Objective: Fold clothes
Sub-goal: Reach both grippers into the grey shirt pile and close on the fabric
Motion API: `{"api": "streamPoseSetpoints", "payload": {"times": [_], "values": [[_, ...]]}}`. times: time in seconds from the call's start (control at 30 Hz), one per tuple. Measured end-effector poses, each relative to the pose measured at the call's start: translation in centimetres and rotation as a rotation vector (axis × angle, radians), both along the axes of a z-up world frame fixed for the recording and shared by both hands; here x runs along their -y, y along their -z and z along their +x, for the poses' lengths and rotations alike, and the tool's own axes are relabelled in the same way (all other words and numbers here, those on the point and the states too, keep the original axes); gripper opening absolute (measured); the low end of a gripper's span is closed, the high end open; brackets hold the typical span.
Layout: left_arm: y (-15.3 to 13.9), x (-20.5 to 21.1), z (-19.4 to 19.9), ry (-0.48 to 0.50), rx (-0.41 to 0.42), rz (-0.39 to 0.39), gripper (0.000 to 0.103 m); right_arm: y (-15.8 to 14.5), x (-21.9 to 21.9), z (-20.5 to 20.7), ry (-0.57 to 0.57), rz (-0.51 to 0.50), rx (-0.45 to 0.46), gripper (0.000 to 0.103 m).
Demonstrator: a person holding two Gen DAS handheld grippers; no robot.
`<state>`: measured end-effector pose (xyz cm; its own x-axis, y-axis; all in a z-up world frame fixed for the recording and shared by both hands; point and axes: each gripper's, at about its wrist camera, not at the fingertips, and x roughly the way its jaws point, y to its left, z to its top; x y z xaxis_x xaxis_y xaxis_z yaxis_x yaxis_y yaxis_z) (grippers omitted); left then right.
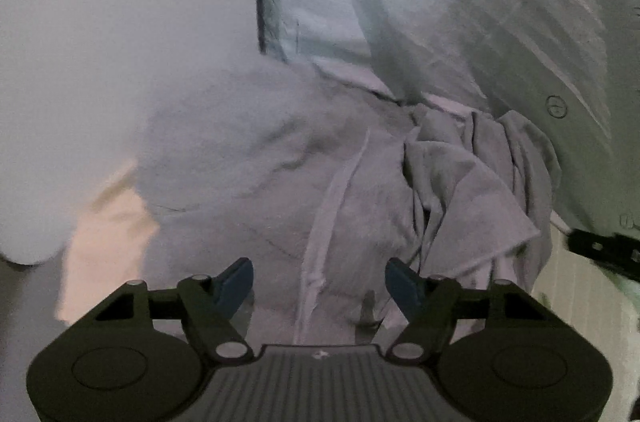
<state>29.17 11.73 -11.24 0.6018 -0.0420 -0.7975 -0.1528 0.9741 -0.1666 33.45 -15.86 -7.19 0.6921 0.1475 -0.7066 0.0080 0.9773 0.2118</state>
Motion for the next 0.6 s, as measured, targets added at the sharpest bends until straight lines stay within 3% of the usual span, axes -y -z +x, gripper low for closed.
{"api": "streamPoseSetpoints", "payload": {"times": [0.13,0.17,0.2,0.27,0.3,0.33,0.37,0.4,0.6], "values": [[2.3,0.3,1.6,0.02,-0.024,-0.046,0.072,2.3,-1.0,2.9,0.001,0.096,-0.056,0.055],[2.7,0.7,1.7,0.024,-0.029,-0.036,0.067,2.8,-1.3,3.3,0.002,0.101,-0.071,0.055],[3.0,1.0,1.8,0.027,-0.034,-0.02,0.054,3.2,-1.5,3.5,0.0,0.1,-0.085,0.054],[3.3,1.6,1.8,0.036,-0.037,0.005,0.041,3.5,-1.7,3.5,-0.014,0.099,-0.095,0.035],[3.2,1.7,1.6,0.042,-0.033,0.008,0.029,3.6,-1.8,3.4,-0.021,0.096,-0.096,0.028],[3.1,1.9,1.5,0.046,-0.029,0.013,0.024,3.4,-1.8,3.2,-0.023,0.084,-0.086,0.014],[3.1,2.1,1.3,0.045,-0.023,0.025,0.014,3.1,-1.9,2.9,-0.026,0.071,-0.074,0.007],[2.9,2.4,1.1,0.049,-0.014,0.036,0.004,2.8,-1.9,2.6,-0.026,0.051,-0.053,0.006],[-0.3,3.3,-1.0,0.067,0.082,0.067,0.004,-0.4,-0.7,-0.3,0.018,-0.026,0.091,0.004]]}}
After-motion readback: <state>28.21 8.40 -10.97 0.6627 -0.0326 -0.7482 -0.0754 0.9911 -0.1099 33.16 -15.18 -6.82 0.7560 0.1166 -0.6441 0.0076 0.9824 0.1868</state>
